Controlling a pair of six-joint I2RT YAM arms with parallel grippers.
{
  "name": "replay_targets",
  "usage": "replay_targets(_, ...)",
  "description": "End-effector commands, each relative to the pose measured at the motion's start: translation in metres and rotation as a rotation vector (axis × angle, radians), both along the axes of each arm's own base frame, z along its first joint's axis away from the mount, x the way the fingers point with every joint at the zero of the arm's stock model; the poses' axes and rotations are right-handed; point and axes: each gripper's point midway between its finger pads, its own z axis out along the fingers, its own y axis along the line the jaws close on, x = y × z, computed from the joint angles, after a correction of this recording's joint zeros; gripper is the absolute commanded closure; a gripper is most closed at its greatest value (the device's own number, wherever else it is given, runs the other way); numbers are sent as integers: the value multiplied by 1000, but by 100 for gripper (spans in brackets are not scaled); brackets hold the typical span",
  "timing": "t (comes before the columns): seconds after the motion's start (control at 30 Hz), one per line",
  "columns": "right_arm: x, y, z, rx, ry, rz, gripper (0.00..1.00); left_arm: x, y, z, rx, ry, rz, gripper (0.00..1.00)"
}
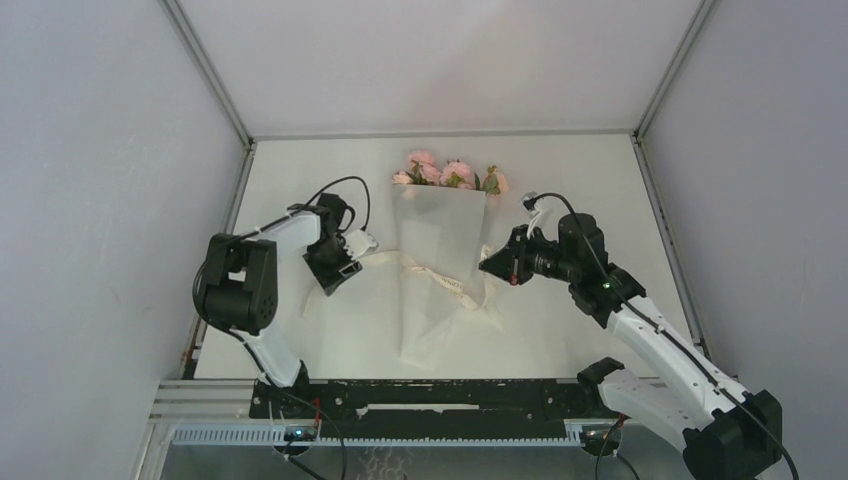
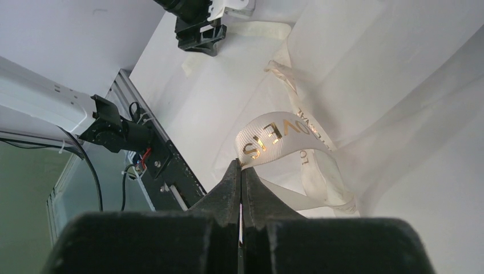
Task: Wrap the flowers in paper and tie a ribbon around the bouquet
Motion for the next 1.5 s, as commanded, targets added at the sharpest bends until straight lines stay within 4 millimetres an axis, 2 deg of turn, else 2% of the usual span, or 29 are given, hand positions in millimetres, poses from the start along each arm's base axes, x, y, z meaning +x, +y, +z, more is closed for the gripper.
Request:
replay_targets(0.0,2,2,16,36,-78,1,100,18,3,-1,40,-30,-28,53)
replay_targets(0.07,2,1,18,38,-86,-1,100,17,3,-1,44,-30,-17,90)
replay_targets(0.1,1,2,19,39,-88,1,100,18,4,-1,44,-40,-11,99)
replay_targets(0.2,1,0,18,35,-86,-4,100,24,9,2,53,-103,25,100)
replay_targets(0.27,2,-1,16,30,-80,-11,100,38,14,16,44,-206,90,100)
replay_targets(0.3,3,-2,15,24,-76,-17,100,47,16,30,27,-273,132,100)
replay_targets(0.37,8,-7,11,9,-66,-51,100,64,21,69,-17,-409,210,100)
replay_targets(0.43,19,-18,4,-10,-39,-124,100,78,24,122,-77,-550,269,100)
replay_targets(0.53,35,-36,-13,-29,28,-234,100,79,12,206,-206,-709,264,100)
replay_targets(0.63,47,-49,-38,-60,95,-324,100,60,-16,275,-388,-771,209,100)
replay_targets(0.7,50,-54,-60,-96,156,-356,100,43,-33,310,-489,-766,182,100)
replay_targets(0.8,50,-55,-88,-135,235,-367,100,19,-53,351,-591,-779,123,100)
replay_targets(0.9,50,-51,-103,-136,275,-354,100,-1,-68,367,-622,-773,64,100)
replay_targets(0.97,52,-51,-107,-141,282,-356,100,-6,-72,370,-632,-775,40,100)
replay_targets(1.03,54,-54,-110,-150,282,-374,100,-2,-65,367,-599,-797,52,100)
replay_targets(1.17,59,-55,-105,-131,270,-390,100,16,-44,342,-508,-810,120,100)
replay_targets(1.27,56,-34,-94,-114,218,-323,100,24,-39,334,-498,-817,162,100)
replay_targets(1.37,44,-3,-81,-165,115,-212,100,17,-54,352,-587,-819,158,100)
replay_targets(1.47,44,9,-82,-182,97,-199,100,2,-73,390,-643,-857,86,100)
